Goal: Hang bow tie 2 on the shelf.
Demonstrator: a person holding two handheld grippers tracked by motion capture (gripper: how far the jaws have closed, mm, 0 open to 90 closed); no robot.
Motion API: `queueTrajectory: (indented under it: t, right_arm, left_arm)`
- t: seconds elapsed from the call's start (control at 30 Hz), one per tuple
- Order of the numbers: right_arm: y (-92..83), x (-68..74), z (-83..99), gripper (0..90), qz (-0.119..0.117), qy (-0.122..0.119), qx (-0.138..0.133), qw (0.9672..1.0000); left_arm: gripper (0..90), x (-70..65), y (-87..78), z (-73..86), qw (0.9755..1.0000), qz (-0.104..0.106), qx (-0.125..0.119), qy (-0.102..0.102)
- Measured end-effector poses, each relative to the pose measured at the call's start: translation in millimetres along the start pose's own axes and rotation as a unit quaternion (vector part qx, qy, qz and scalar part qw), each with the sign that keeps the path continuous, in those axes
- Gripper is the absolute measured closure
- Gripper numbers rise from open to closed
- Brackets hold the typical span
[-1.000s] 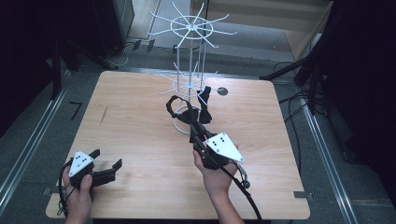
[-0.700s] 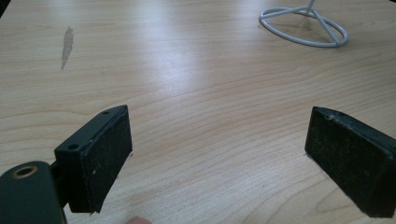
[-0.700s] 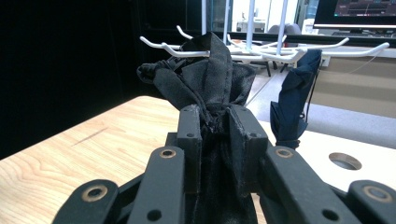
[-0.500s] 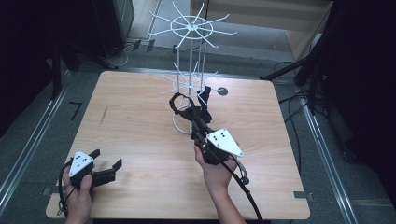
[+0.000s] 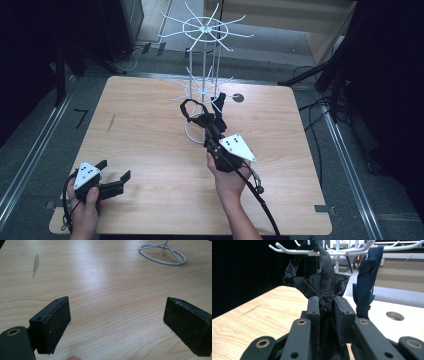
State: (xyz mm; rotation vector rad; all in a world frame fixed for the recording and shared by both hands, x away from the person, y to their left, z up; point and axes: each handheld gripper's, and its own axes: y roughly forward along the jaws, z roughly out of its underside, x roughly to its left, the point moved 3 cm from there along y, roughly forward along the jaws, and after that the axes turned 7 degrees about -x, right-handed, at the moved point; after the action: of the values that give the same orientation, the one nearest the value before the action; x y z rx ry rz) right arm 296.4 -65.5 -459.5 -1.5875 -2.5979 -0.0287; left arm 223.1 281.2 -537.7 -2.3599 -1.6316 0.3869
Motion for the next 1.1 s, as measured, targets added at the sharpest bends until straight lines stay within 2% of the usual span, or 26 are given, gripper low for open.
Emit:
queueTrajectory:
  t: [0.4, 0.7, 0.83, 1.0, 1.1]
  right_arm:
    - [10.6, -5.1, 10.2, 76.6, 0.016, 0.010, 0.020, 0.9996]
    - [14.9, -6.8, 16.1, 76.5, 0.020, 0.020, 0.029, 0.9992]
    - [17.1, -7.8, 19.4, 76.4, 0.023, 0.016, 0.033, 0.9991]
    - [19.6, -10.0, 23.1, 76.0, 0.021, 0.029, 0.036, 0.9987]
    - [20.5, -9.7, 24.8, 75.5, 0.019, 0.029, 0.040, 0.9986]
  left_arm:
    - [8.1, 0.1, -0.1, 0.0, 1.0000, 0.000, 0.000, 0.001]
    - [8.1, 0.0, -0.1, 0.0, 1.0000, 0.000, 0.001, 0.001]
    - [8.1, 0.1, 0.0, 0.0, 1.0000, 0.001, 0.001, 0.000]
    - [8.1, 0.1, 0.0, 0.0, 1.0000, 0.001, 0.001, 0.001]
    - [8.1, 0.1, 0.0, 0.0, 1.0000, 0.001, 0.001, 0.000]
